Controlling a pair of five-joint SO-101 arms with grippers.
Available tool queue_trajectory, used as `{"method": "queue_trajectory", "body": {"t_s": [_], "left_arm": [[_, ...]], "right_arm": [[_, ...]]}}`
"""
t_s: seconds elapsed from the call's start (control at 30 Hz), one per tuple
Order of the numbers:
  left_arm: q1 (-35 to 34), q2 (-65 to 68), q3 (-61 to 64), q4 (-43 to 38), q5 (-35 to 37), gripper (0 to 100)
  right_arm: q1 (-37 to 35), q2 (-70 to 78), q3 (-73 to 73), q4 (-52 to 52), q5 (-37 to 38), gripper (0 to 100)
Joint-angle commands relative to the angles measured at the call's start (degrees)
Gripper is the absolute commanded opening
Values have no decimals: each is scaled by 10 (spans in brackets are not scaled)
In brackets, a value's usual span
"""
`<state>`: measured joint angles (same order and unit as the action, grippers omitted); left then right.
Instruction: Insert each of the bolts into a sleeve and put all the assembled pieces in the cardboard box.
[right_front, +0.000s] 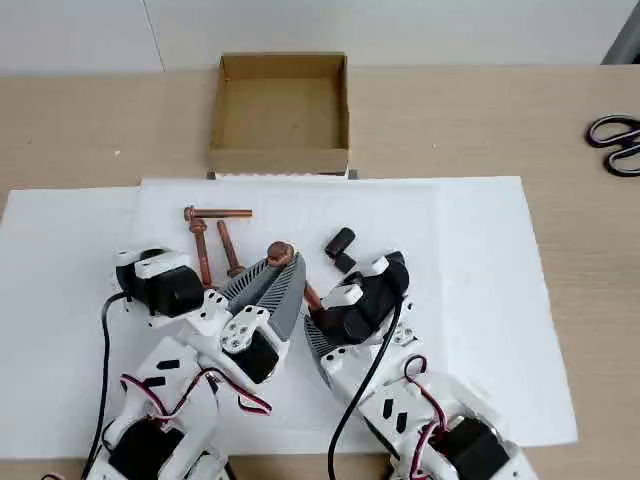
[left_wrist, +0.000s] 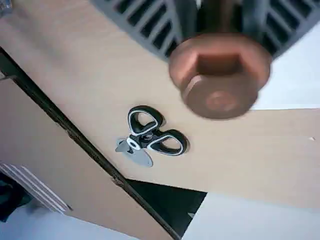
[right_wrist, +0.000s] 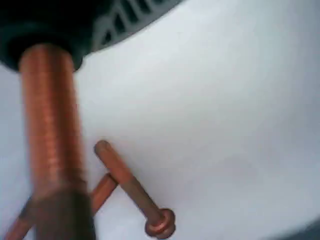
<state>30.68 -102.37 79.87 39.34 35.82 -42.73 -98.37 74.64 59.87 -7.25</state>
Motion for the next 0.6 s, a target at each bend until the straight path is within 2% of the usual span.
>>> {"method": "queue_trajectory", "body": {"t_s": [0.0, 0.17, 0.33, 0.57], "left_arm": [[20, -3, -3, 22, 1, 6], [58, -4, -7, 76, -5, 6], [73, -4, -7, 86, -59, 6], [92, -3, -7, 96, -69, 6]], "right_arm": [[-4, -6, -4, -16, 9, 2], [-4, -7, -4, -18, 64, 2], [-4, -7, -4, -46, 99, 2], [-5, -7, -5, -45, 163, 2]]}}
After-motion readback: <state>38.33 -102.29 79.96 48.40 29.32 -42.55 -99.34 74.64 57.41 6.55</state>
